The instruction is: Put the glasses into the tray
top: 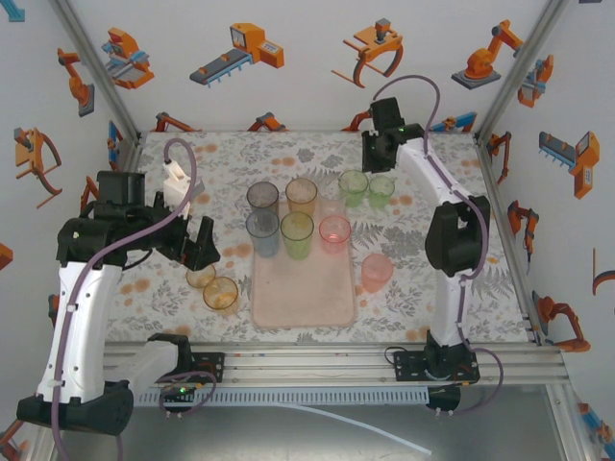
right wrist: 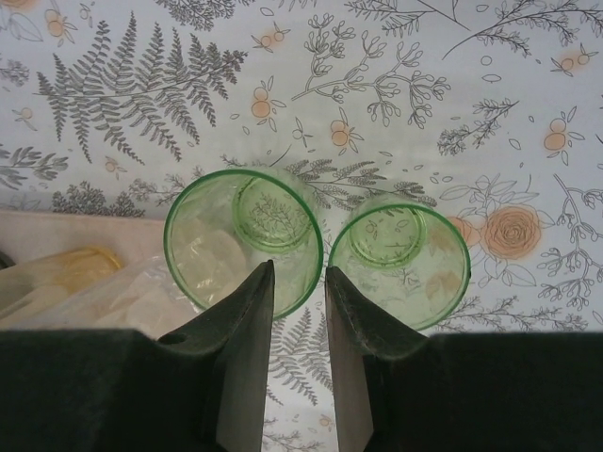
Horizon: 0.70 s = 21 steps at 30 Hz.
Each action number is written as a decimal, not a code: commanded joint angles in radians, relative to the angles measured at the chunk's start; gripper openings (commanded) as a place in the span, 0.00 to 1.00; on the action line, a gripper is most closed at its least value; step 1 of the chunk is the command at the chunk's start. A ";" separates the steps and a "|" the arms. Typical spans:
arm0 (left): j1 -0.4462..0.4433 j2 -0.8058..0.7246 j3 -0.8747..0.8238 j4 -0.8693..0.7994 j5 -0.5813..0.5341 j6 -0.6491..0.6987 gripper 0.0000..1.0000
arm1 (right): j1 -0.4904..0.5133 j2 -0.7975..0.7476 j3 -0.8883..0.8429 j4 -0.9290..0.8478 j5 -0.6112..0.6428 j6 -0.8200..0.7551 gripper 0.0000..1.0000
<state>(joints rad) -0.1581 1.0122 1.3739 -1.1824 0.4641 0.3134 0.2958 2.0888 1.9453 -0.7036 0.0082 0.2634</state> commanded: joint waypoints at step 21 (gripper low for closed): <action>0.001 0.035 0.031 0.006 0.027 -0.020 0.97 | -0.012 0.132 0.168 -0.084 0.023 -0.074 0.37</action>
<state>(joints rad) -0.1581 1.0473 1.3746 -1.1816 0.4690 0.3027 0.2901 2.2047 2.0789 -0.7578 0.0372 0.2077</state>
